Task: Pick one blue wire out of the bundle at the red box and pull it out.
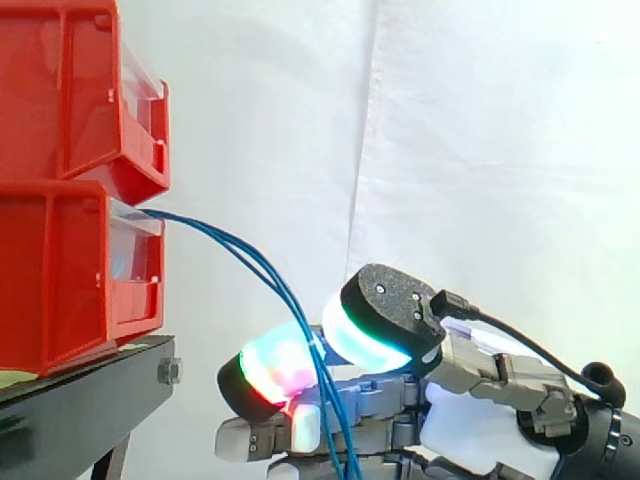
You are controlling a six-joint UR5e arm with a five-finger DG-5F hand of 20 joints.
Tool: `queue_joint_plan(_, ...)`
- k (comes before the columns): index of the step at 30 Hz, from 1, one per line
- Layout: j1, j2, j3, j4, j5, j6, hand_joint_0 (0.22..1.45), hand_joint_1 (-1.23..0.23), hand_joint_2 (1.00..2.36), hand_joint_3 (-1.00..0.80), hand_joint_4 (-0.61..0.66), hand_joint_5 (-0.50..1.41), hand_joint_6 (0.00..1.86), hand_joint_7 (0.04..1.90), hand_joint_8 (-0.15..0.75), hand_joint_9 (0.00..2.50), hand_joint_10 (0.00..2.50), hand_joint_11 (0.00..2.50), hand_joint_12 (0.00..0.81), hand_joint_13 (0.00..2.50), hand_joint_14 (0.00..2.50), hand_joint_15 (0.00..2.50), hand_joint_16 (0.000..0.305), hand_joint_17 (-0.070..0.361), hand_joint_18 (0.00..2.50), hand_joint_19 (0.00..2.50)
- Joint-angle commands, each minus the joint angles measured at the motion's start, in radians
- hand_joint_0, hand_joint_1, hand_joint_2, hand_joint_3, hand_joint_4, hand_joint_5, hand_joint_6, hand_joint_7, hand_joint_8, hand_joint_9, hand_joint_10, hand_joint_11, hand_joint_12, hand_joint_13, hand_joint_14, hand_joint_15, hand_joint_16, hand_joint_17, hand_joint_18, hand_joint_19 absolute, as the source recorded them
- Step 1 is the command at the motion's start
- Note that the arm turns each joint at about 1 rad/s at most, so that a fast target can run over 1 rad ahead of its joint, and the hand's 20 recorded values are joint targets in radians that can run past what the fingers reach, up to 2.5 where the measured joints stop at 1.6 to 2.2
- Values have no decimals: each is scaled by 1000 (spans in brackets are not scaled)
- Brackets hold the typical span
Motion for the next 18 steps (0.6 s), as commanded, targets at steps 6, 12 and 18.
queue_joint_plan(6, -2, 0, 0, 3, 1, -24, 569, -711, 1013, -295, 218, -158, 865, 978, 290, 931, 20, 674, 379, 579, 13, 351, 52, 116, 560, 528)
queue_joint_plan(12, -2, 0, 0, 3, -3, -24, 573, -710, 1013, -286, 223, -157, 869, 985, 292, 932, 17, 665, 379, 585, 14, 351, 52, 116, 561, 529)
queue_joint_plan(18, 9, 0, 0, 11, 1, -28, 566, -713, 1012, -316, 220, -161, 866, 964, 290, 931, 17, 671, 381, 583, 14, 350, 52, 117, 564, 527)
